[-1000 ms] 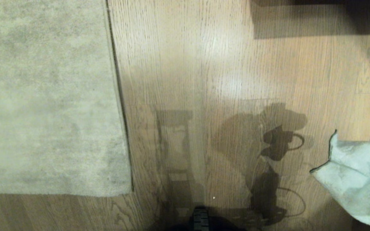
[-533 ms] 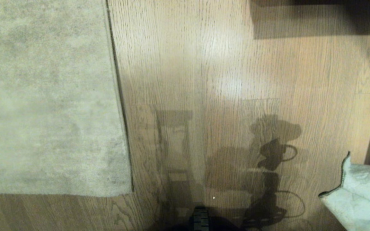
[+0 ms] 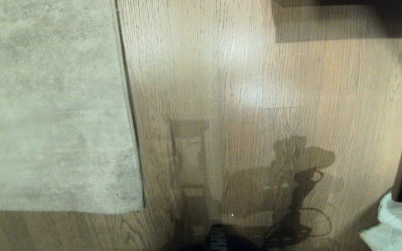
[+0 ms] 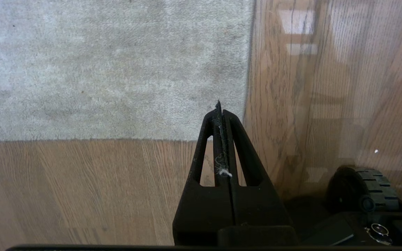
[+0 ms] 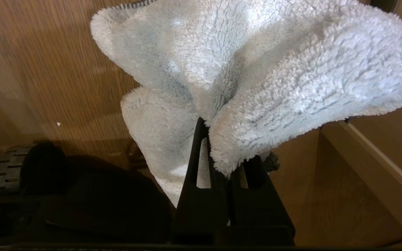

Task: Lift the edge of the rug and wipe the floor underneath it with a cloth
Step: Pick up the rag

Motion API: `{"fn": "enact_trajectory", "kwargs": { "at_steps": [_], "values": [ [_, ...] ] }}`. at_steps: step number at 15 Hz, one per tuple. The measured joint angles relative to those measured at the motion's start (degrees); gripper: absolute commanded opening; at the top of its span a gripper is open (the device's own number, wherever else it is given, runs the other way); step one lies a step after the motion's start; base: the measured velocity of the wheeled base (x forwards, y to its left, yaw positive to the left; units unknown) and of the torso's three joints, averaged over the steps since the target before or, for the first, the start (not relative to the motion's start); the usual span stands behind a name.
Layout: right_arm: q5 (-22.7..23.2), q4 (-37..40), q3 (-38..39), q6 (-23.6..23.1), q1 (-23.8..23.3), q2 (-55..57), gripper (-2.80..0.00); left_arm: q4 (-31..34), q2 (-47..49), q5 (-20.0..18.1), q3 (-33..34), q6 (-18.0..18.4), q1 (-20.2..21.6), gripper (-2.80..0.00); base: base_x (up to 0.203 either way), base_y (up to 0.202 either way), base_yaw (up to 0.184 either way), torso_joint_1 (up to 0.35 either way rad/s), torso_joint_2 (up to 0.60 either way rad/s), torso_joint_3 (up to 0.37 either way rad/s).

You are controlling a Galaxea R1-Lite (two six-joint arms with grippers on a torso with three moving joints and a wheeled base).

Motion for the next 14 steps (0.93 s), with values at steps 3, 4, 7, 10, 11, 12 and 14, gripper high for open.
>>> {"fn": "enact_trajectory", "kwargs": {
  "at_steps": [3,4,7,10,11,12,14],
  "values": [
    [-2.67,0.23,0.01,-0.73,0.0,-0.14,-2.8,0.0,0.0,-0.05,0.0,-0.02,0.0,-2.8,0.0,0.0,0.0,0.0,0.0,0.0],
    [-5.35,0.77,0.24,-1.88,0.0,-0.17,-2.8,0.0,0.0,-0.05,0.0,-0.02,0.0,-2.8,0.0,0.0,0.0,0.0,0.0,0.0],
    [-6.32,4.1,0.49,-3.58,0.0,-0.19,-2.8,0.02,0.0,-0.08,0.0,-0.02,0.0,-2.8,0.0,0.0,0.0,0.0,0.0,0.0],
    [-6.06,4.42,0.52,-1.51,0.0,-0.19,-2.8,0.02,0.0,0.0,0.0,0.0,0.02,-2.8,0.0,0.0,0.0,0.0,0.0,0.0],
    [-6.07,4.46,0.54,-0.43,0.0,-0.19,-2.8,0.0,0.0,-0.07,0.0,-0.01,0.0,-2.8,0.0,0.0,0.0,0.0,0.0,0.0],
    [-6.07,4.46,0.54,0.48,0.0,-0.17,-2.8,0.0,0.0,-0.05,0.0,0.0,0.0,-2.8,0.0,0.0,0.0,0.0,0.0,0.0],
    [-6.07,4.49,0.54,0.75,0.0,-0.17,-2.8,0.0,0.0,-0.05,0.0,-0.02,0.0,-2.8,0.0,0.0,0.0,0.0,0.0,0.0]
  ]
}}
